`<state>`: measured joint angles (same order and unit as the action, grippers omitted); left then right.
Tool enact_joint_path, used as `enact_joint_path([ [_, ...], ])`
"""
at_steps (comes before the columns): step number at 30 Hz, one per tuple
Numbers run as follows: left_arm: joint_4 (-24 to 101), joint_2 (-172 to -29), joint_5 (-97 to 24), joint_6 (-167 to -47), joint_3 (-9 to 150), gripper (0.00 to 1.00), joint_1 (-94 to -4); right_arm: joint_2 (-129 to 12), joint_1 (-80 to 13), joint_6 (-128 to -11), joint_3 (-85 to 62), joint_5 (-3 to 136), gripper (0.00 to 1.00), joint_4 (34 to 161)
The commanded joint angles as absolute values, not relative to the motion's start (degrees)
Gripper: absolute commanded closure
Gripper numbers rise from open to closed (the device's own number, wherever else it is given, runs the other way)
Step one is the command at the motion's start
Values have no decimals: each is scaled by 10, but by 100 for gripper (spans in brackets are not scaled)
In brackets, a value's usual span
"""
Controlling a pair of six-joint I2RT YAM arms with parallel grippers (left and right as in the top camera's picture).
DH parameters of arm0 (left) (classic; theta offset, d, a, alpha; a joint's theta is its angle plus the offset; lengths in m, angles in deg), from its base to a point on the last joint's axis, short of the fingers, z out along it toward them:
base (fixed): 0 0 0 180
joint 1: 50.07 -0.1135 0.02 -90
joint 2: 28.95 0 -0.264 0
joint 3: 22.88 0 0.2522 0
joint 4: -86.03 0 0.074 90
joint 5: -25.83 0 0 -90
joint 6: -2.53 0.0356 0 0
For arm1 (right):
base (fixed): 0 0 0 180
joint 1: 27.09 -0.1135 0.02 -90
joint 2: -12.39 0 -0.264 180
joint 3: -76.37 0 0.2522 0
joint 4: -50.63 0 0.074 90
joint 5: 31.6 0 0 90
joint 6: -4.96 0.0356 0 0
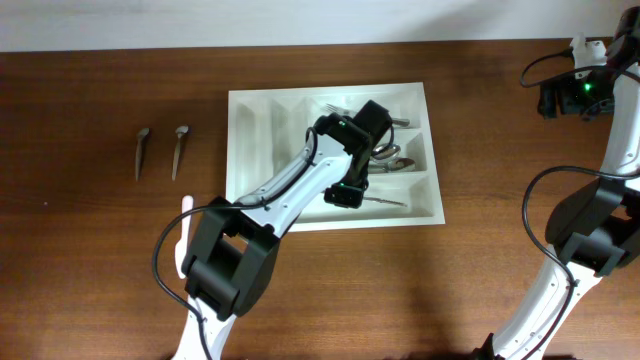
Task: Pack container
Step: 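Open the left gripper to release the tongs in the compartment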
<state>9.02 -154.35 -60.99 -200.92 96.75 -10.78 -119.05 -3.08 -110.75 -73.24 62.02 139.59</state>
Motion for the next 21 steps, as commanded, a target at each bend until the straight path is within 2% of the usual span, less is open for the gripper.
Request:
enact_joint_path([
  [1,88,-1555,-607,-2015,969,97,-93,-1195,-31,-1109,-729,627,1,1396],
  [14,85,-1556,-620,-2015,969,96,-78,-1195,-31,-1109,-729,627,1,1396],
  [21,95,-1556,-630,-2015,969,91,-78,-1195,-31,-1109,-729,627,1,1396],
])
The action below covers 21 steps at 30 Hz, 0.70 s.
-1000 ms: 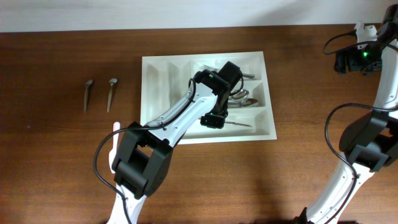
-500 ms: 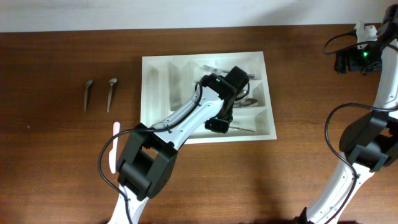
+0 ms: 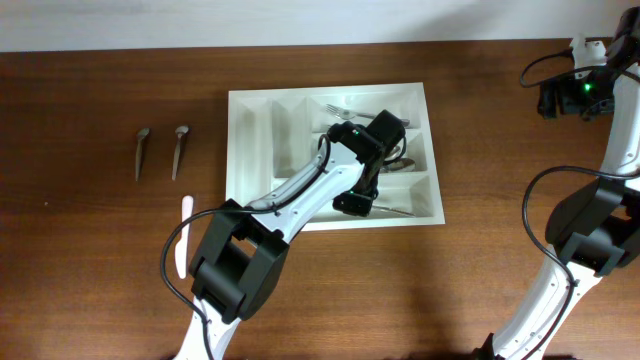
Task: Pack container
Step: 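Open the left gripper to release the tongs in the compartment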
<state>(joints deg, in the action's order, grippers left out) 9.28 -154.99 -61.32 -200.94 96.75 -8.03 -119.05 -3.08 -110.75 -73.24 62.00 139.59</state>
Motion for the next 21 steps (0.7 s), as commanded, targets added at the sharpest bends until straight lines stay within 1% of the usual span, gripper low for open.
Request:
enact_joint_path([
  [1,96,-1556,-635,-2015,969,89,-78,-1195,-31,-1109,-729,627,1,1396],
  [4,98,-1556,-636,-2015,969,87,-78,-1195,-31,-1109,-729,627,1,1396],
  [7,98,-1556,-642,-2015,969,83,-78,-1195,-31,-1109,-729,627,1,1396],
  [10,98,-1556,-642,-2015,969,82,-78,-1195,-31,-1109,-729,627,1,1396],
  [13,100,-1556,-654,-2015,969,87,-78,-1195,-31,-1109,-729,627,1,1396],
  [17,119,-1565,-658,-2015,969,87,-78,-1195,-31,-1109,-729,627,1,1396],
  [21,140,-1585,-631,-2015,969,87,-78,-1195,-31,-1109,-729,627,1,1396],
])
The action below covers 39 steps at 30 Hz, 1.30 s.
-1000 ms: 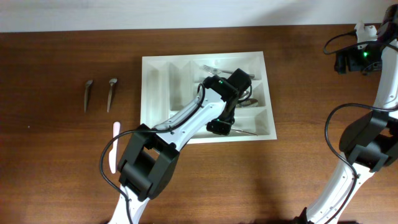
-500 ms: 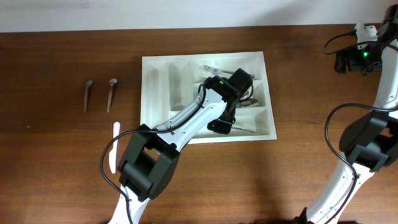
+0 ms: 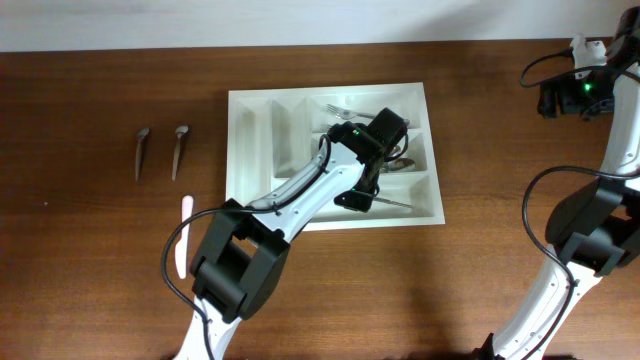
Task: Pack container
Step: 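Open the left gripper to release the tongs in the compartment, then raise the left gripper and move it to the spoons left of the tray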
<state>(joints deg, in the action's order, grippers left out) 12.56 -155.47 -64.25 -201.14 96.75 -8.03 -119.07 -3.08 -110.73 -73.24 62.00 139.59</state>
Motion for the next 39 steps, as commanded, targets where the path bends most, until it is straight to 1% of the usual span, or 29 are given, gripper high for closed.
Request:
enact_joint_path([
  [1,143,-1588,-625,-2015,969,87,-78,-1195,-31,-1109,-729,627,1,1396],
  [4,149,-1594,-616,-2015,969,87,-78,-1195,-31,-1109,-729,627,1,1396],
  [5,150,-1594,-616,-2015,969,84,-78,-1195,-31,-1109,-729,627,1,1396],
  [6,153,-1594,-616,-2015,969,80,-78,-1195,-31,-1109,-729,627,1,1396],
  [8,158,-1594,-616,-2015,969,64,-78,-1195,-31,-1109,-729,627,1,1396],
  [11,171,-1594,-616,-2014,969,46,-78,-1195,-31,-1109,-729,627,1,1396],
  [13,180,-1593,-615,-2006,972,40,-78,-1195,-31,-1109,-729,627,1,1396],
  [15,182,-1593,-615,-1994,980,38,-78,-1195,-31,-1109,-729,627,1,1396],
  [22,175,-1593,-628,-1943,1037,37,-78,-1195,-31,-1109,-729,627,1,1396],
  [26,154,-1587,-660,-1903,1092,38,-78,-1195,-31,-1109,-729,627,1,1396],
  [29,120,-1576,-699,-1871,1144,37,-78,-1195,-31,-1109,-729,627,1,1396],
  [34,33,-1539,-741,-1859,1213,38,-78,-1195,-31,-1109,-729,627,1,1396],
  [37,-4,-1510,-779,-1804,1234,36,-78,-1195,-31,-1109,-729,627,1,1396],
  [39,-29,-1488,-832,-1767,1237,34,-79,-1195,-31,-1109,-729,627,1,1396],
])
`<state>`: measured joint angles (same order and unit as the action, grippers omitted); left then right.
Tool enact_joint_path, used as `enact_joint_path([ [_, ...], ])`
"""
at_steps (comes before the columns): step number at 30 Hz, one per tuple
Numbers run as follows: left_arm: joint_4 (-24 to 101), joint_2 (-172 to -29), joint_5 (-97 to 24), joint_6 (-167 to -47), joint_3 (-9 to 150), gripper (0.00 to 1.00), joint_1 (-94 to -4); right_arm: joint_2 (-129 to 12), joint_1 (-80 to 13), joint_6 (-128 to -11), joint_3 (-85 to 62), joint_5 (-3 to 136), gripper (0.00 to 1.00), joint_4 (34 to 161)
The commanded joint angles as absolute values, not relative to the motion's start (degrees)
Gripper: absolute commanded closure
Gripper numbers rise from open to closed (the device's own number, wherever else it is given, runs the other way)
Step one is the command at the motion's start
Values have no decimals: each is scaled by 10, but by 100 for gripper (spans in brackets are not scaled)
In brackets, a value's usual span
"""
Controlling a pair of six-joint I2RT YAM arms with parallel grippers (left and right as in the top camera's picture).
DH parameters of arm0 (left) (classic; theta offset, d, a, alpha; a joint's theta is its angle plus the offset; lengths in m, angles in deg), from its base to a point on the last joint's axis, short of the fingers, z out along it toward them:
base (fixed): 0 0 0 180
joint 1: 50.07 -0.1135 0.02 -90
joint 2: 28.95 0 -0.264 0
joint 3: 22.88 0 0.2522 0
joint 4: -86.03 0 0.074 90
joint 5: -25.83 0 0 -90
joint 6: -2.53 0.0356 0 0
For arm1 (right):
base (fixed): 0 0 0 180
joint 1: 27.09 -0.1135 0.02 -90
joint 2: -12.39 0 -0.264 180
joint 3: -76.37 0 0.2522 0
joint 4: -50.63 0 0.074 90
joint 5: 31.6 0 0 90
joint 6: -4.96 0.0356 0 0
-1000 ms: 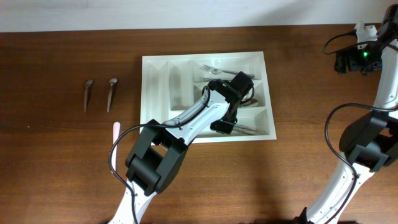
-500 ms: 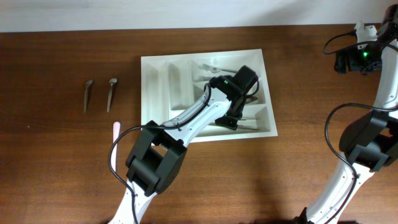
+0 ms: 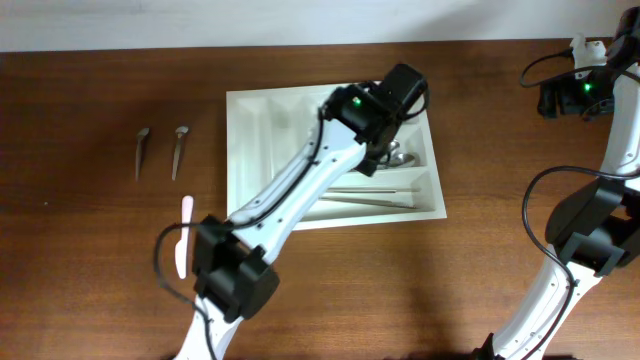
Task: Pack container
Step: 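Raise the left gripper and move it to the spoons left of the tray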
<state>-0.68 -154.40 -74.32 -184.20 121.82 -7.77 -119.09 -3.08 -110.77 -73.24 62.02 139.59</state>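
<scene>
The white compartment tray (image 3: 250,150) sits mid-table. Its right-hand sections hold metal spoons (image 3: 405,157), and the long front section holds knives (image 3: 372,196) lying lengthwise. My left arm reaches across the tray, its wrist (image 3: 385,105) high over the far right part. The left gripper's fingers are hidden under the wrist. Two metal spoons (image 3: 142,150) (image 3: 180,148) lie on the table left of the tray. A pink utensil (image 3: 184,235) lies near the left arm's base. My right gripper (image 3: 556,99) hangs at the far right, away from the tray, its jaws unclear.
The right arm and its cables stand along the table's right edge. The left arm's base is at the front, left of centre. A pale wall edge runs along the back of the brown table.
My left wrist was low over the tray's front section and is now over its far right part. The knives in the front section now show. The right arm has not moved.
My left arm was over the tray's right middle, gripper end near the front section. At the two later moments it was lower, over the front section beside a knife. Now it is over the far right, and the knives lie uncovered. The loose utensils stayed put.
</scene>
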Motion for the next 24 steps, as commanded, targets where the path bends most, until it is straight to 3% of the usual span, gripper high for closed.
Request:
enact_joint_path([
  [1,-47,-1477,-868,-1758,1237,33,-80,-1195,-31,-1109,-729,627,1,1396],
  [5,-146,-1433,-999,-1747,1237,3,-90,-1195,-31,-1109,-729,627,1,1396],
  [9,-217,-1408,-1071,-1631,1237,1,-116,-1195,-31,-1109,-729,627,1,1396],
  [12,-198,-1407,-1047,-1384,1237,1,-156,-1195,-31,-1109,-729,627,1,1396],
  [16,-133,-1408,-857,-1010,1237,1,-232,-1195,-31,-1109,-729,627,1,1396],
  [24,-82,-1408,-829,-971,1237,1,-416,-1195,-31,-1109,-729,627,1,1396],
])
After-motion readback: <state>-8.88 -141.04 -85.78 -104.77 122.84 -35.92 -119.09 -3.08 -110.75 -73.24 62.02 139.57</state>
